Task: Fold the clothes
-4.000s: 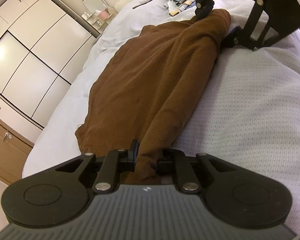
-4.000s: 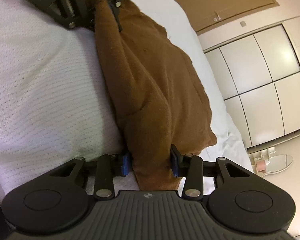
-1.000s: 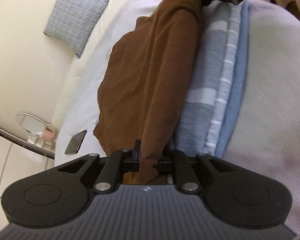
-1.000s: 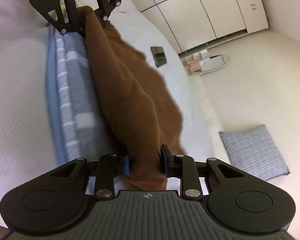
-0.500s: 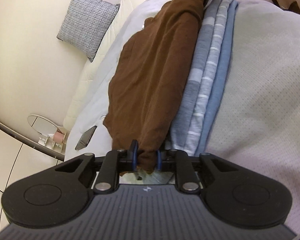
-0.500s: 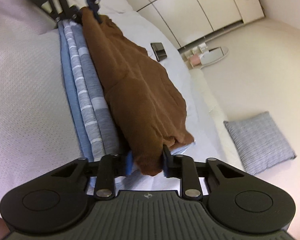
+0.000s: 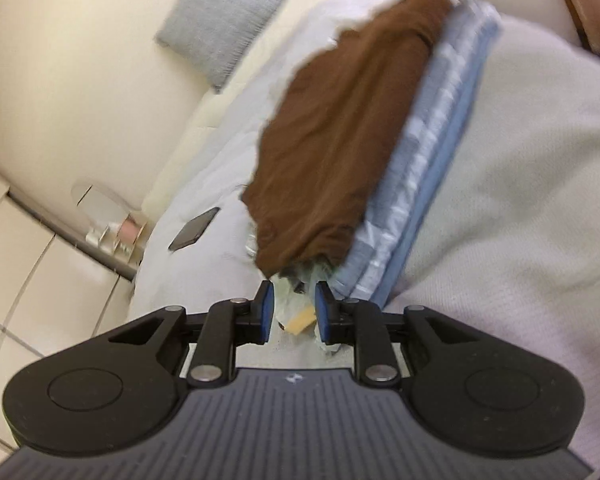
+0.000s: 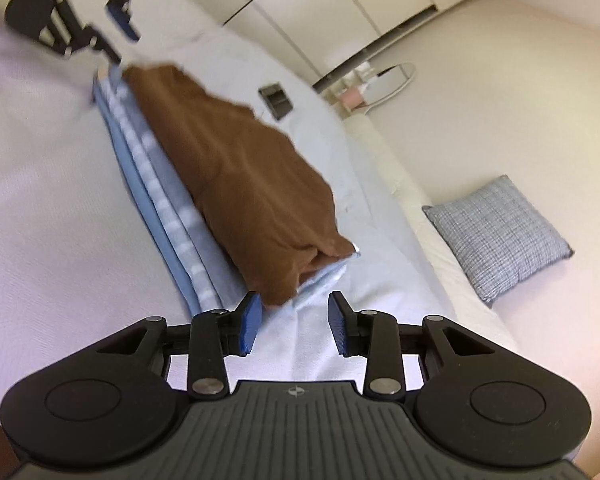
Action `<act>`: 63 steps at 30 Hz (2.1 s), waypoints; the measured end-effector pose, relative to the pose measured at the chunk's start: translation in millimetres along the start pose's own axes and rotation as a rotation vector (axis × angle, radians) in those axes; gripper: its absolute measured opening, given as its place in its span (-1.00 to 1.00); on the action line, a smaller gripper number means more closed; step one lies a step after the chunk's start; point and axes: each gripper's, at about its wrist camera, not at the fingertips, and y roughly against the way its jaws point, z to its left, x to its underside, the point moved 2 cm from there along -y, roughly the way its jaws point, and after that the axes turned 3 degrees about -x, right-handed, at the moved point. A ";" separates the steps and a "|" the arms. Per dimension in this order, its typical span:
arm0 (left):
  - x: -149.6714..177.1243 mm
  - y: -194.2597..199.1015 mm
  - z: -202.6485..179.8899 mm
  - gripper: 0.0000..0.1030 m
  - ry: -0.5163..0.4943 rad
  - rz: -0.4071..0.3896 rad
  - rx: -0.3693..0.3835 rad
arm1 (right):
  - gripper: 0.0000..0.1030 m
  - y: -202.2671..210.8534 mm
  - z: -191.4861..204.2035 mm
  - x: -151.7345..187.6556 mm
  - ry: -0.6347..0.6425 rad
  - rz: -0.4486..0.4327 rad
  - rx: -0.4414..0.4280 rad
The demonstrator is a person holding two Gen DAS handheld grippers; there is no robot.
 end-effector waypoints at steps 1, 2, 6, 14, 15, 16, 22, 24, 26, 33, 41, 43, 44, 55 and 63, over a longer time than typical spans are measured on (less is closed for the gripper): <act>-4.7 2.6 2.9 -0.62 0.018 -0.016 -0.011 | -0.33 1.4 -2.4 -4.0 -0.042 -0.013 -0.018; -9.4 5.3 5.7 -0.62 0.037 -0.032 -0.021 | -0.33 -0.4 -8.0 -8.9 -0.126 -0.020 -0.060; -39.7 -2.5 9.5 -0.58 0.105 -0.090 -0.006 | -0.35 -15.5 -24.4 -28.9 -0.385 -0.065 -0.158; -35.8 -43.9 -8.9 -0.60 0.120 -0.017 0.082 | -0.23 -55.2 -37.5 -0.5 -0.585 -0.001 -0.210; -32.4 -43.9 -8.4 -0.60 0.123 -0.013 0.083 | -0.21 -53.0 -39.1 3.6 -0.597 0.003 -0.198; -29.1 -43.9 -7.9 -0.60 0.126 -0.009 0.085 | -0.21 -50.8 -40.7 7.7 -0.609 0.006 -0.185; -23.1 -43.6 -5.3 -0.60 0.160 0.017 0.096 | -0.20 -45.3 -42.0 18.2 -0.679 0.032 -0.181; -23.6 -41.4 -5.3 -0.60 0.175 0.027 0.095 | -0.19 -41.6 -39.2 17.5 -0.685 0.046 -0.175; -21.6 -31.8 0.7 -0.60 0.259 0.048 0.101 | -0.05 -31.0 -38.5 18.0 -0.726 0.048 -0.149; -12.2 1.7 16.3 -0.25 0.556 0.129 0.139 | 0.61 -0.2 -21.1 18.8 -0.884 0.039 -0.149; -1.5 29.8 16.6 0.82 0.821 0.194 0.186 | 0.97 20.9 -2.4 7.6 -0.937 0.075 -0.122; -1.7 37.9 18.7 0.97 0.858 0.199 0.163 | 0.97 24.0 1.9 4.7 -0.934 0.097 -0.125; -1.8 42.2 19.9 0.97 0.878 0.198 0.152 | 0.97 25.9 4.1 3.6 -0.937 0.107 -0.128; -13.2 80.4 22.5 0.98 0.930 0.202 0.163 | 0.99 56.1 14.1 -9.5 -0.979 0.129 -0.155; -27.2 105.9 28.3 0.98 0.909 0.201 0.161 | 0.99 85.6 9.8 -14.8 -1.007 0.122 -0.147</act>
